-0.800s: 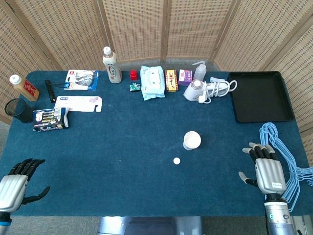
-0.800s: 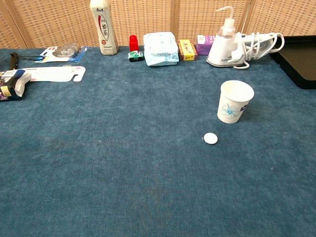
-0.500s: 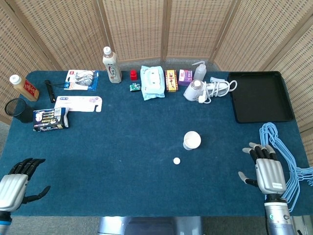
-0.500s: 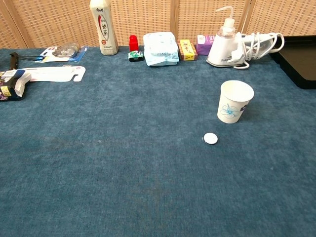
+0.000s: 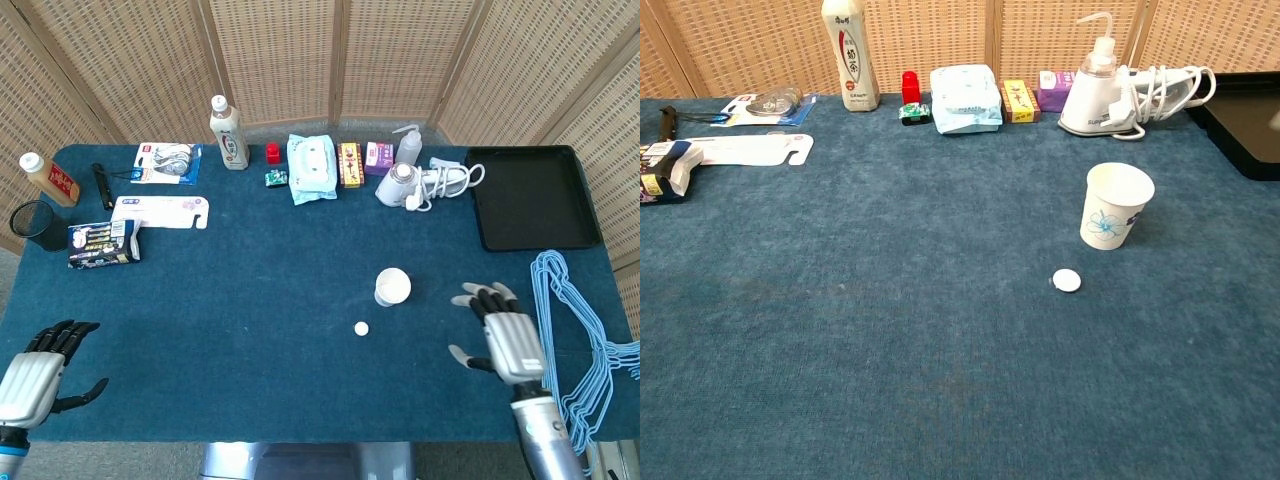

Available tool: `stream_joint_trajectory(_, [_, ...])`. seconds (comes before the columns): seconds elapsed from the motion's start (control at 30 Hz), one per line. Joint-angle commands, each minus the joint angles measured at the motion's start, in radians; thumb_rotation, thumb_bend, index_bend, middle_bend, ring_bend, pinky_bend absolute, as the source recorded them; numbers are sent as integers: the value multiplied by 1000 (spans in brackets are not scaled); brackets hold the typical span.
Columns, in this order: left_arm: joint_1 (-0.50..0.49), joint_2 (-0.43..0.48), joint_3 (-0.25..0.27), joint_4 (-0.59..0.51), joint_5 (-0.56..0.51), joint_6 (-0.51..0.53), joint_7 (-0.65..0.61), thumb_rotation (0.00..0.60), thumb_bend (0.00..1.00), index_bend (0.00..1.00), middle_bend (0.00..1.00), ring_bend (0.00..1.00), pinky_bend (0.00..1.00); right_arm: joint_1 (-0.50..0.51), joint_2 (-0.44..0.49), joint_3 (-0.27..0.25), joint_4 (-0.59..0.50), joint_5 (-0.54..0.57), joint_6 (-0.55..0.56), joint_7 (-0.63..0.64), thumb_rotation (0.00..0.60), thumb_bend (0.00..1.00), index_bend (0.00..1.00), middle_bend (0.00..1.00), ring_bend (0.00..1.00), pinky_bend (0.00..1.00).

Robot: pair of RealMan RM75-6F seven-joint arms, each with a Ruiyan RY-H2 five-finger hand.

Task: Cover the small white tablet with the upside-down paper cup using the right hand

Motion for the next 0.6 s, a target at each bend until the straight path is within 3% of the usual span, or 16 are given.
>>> stream_joint_trajectory(0.03, [-4,0,0,-4,-2,-5,7,344,249,158,213,139,162,93,-39,61,0,67,-117,9,558,260,293,195,189,92])
stream_joint_trajectory(0.3, [-12,-3,-5,-1,-20,-20,13,353,249,158,213,139,162,230,-133,139,45,230,-241,-54,559,259,300,195,189,93])
stream_joint_trajectory(0.6, [-30,-23,-11,16,-38,-50,14,346,249,158,213,139,162,356,-218,173,117,412,-308,-155,561,255,287,190,187,93])
